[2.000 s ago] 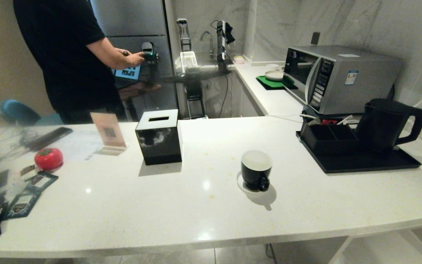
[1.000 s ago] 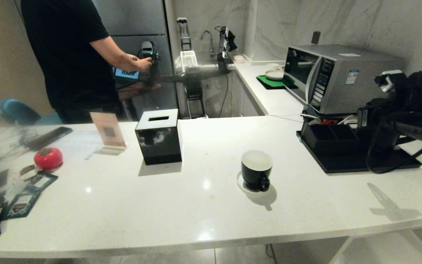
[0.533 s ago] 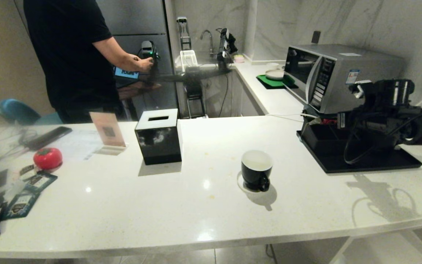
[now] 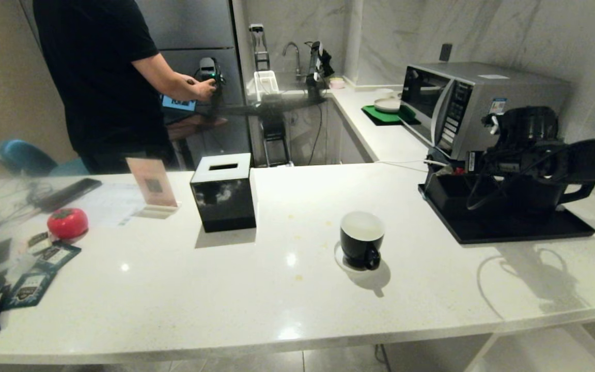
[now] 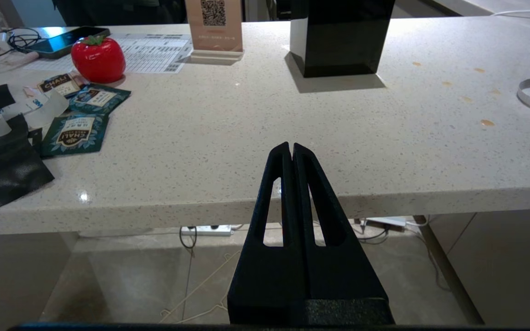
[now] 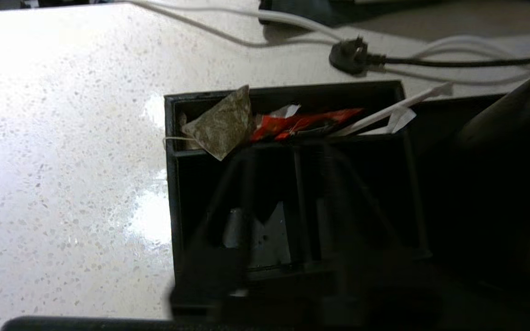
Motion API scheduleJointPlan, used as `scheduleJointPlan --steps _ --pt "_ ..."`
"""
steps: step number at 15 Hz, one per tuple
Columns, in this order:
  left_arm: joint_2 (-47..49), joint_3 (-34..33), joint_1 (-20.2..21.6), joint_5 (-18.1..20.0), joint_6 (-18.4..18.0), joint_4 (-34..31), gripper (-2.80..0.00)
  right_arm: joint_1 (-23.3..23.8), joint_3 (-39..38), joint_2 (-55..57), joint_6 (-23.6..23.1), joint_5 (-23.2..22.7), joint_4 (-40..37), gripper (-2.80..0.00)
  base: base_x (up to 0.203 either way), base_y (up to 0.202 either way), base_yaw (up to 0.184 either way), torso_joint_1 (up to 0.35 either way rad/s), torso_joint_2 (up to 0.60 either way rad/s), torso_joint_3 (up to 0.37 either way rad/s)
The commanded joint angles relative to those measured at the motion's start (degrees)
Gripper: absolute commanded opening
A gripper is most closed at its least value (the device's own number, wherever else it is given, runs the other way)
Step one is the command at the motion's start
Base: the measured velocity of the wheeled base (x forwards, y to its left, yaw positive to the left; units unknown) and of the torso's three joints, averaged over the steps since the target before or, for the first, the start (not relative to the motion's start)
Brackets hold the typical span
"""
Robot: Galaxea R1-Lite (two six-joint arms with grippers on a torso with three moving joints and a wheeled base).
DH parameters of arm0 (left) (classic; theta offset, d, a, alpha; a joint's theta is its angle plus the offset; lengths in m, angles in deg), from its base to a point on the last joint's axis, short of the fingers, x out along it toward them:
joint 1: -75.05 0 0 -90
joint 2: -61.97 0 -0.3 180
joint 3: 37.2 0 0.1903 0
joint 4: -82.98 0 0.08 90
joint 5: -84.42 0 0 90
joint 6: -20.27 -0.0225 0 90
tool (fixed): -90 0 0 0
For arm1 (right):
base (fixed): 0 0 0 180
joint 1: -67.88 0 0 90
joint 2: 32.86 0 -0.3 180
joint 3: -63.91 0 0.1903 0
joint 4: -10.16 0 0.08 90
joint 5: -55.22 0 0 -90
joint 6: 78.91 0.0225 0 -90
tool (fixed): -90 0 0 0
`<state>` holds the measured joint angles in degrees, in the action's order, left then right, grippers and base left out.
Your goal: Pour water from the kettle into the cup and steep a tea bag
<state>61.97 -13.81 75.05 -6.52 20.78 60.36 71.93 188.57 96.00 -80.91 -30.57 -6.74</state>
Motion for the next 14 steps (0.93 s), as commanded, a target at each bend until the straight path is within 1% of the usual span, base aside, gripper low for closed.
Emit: scheduleJointPlan --steps 1,2,5,6,10,12,14 --pt "0.1 0.0 0.0 0.0 0.0 0.0 -2.8 0.0 2.5 2.0 0.1 0.3 -1.0 0.0 0.0 0.0 0.0 0.0 0.0 0.0" --pt "0.1 0.0 0.0 0.0 0.0 0.0 -2.8 -0.1 3.6 2.5 0.1 0.6 -1.7 0.0 0.0 0.0 0.0 0.0 0.0 0.0" --pt "0.1 0.0 0.0 0.0 0.0 0.0 -2.8 -0.3 10.0 5.4 0.0 3.4 -4.8 0.0 0.0 0.0 0.0 0.0 0.0 0.0" --pt "0.1 0.0 0.0 0.0 0.0 0.0 -2.8 -0.3 10.8 6.3 -0.5 4.0 -5.2 0.0 0.0 0.0 0.0 0.0 0.0 0.0" --pt "0.1 0.0 0.0 0.0 0.0 0.0 -2.8 -0.7 11.1 7.6 -0.6 4.0 -5.0 0.0 0.0 0.0 0.0 0.0 0.0 0.0" --pt "0.1 0.0 0.0 0.0 0.0 0.0 -2.8 -1.0 11.1 8.1 -2.0 4.0 -4.7 0.0 0.0 0.0 0.0 0.0 0.0 0.0" --pt "0.1 0.0 0.0 0.0 0.0 0.0 -2.8 -1.1 11.1 8.7 -2.3 3.9 -1.5 0.0 0.0 0.0 0.0 0.0 0.0 0.0"
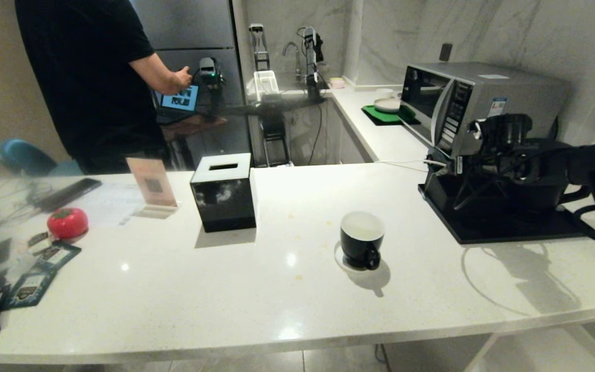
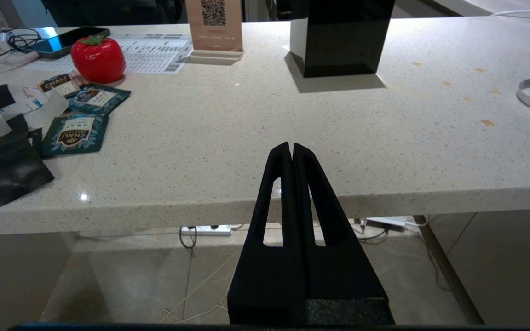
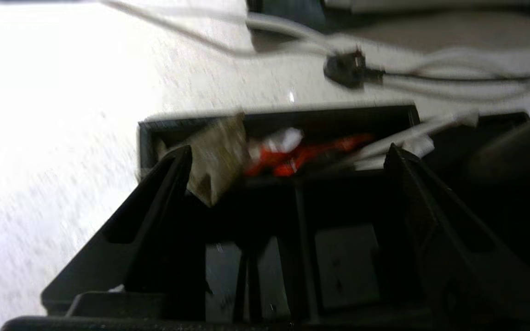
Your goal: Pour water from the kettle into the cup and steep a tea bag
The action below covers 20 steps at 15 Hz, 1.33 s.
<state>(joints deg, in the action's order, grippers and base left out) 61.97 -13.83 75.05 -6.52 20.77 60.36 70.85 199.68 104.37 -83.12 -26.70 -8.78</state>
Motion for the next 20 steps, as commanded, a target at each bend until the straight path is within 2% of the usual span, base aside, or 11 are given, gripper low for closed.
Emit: scheduleJointPlan --steps 1,20 --pt "0.1 0.0 0.0 0.0 0.0 0.0 -2.8 -0.2 0.0 0.7 0.1 0.0 1.8 0.0 0.0 0.0 0.0 0.0 0.0 0.0" --pt "0.1 0.0 0.0 0.0 0.0 0.0 -2.8 -0.4 -0.1 4.2 0.3 -0.3 9.3 0.0 0.0 0.0 0.0 0.0 0.0 0.0"
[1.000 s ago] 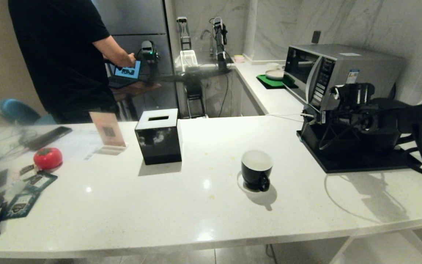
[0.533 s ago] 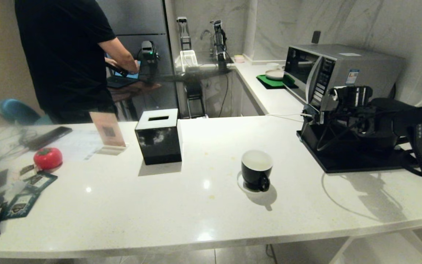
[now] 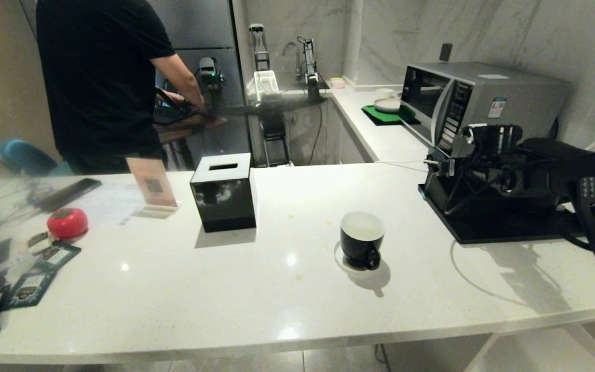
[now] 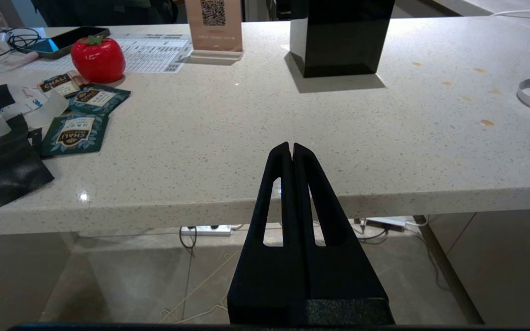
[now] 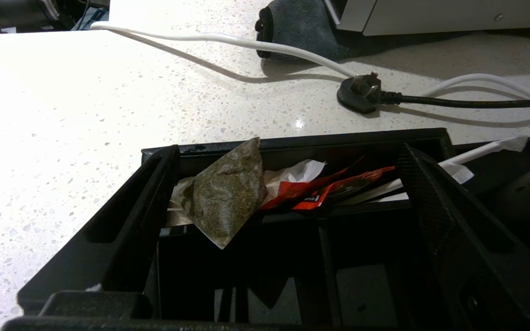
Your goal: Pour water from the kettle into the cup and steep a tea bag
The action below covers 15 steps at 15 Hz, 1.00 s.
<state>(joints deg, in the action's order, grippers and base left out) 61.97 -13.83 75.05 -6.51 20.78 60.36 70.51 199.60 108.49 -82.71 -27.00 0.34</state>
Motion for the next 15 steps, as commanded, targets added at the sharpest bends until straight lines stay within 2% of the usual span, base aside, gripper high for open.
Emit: scheduleJointPlan --steps 1,15 --pt "0.1 0.0 0.0 0.0 0.0 0.0 -2.8 -0.1 0.0 0.2 -0.2 0.0 0.2 0.0 0.0 0.0 0.0 0.0 0.0 0.0" --pt "0.1 0.0 0.0 0.0 0.0 0.0 -2.8 -1.5 0.0 0.9 -0.4 0.3 3.1 0.0 0.0 0.0 0.0 0.0 0.0 0.0"
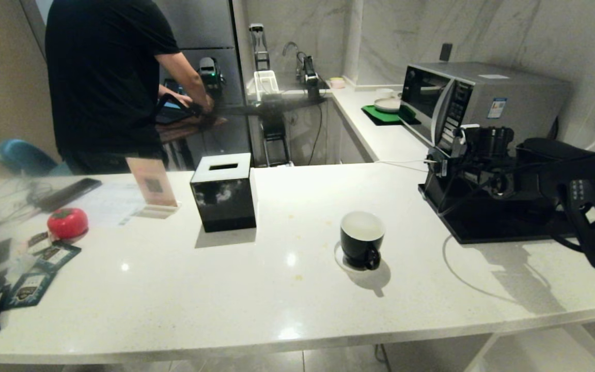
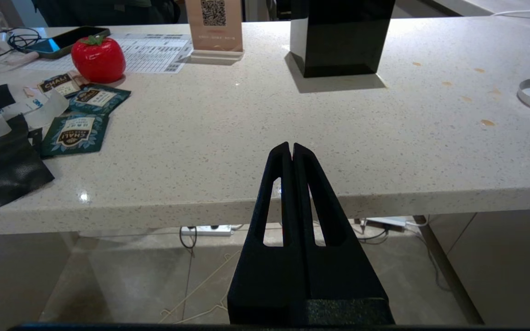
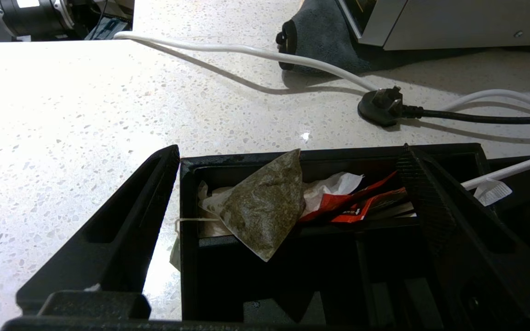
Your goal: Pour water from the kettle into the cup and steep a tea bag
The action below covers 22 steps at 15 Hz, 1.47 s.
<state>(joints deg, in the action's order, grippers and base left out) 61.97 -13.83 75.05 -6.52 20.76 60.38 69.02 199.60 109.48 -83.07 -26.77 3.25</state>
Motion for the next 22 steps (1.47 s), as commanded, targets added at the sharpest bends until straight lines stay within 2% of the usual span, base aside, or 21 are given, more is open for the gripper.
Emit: scheduleJointPlan --steps 1,19,22 --pt "0.1 0.0 0.0 0.0 0.0 0.0 -2.8 0.0 0.0 -0.1 -0.1 0.1 0.1 0.0 0.0 0.0 0.0 0.0 0.0 0.0" --pt "0.1 0.0 0.0 0.0 0.0 0.0 -2.8 -0.2 0.0 0.0 -0.2 0.3 2.1 0.0 0.0 0.0 0.0 0.0 0.0 0.0" --pt "0.1 0.0 -0.1 0.0 0.0 0.0 -2.8 0.1 -0.1 0.1 -0.2 1.5 1.8 0.0 0.0 0.0 0.0 0.0 0.0 0.0"
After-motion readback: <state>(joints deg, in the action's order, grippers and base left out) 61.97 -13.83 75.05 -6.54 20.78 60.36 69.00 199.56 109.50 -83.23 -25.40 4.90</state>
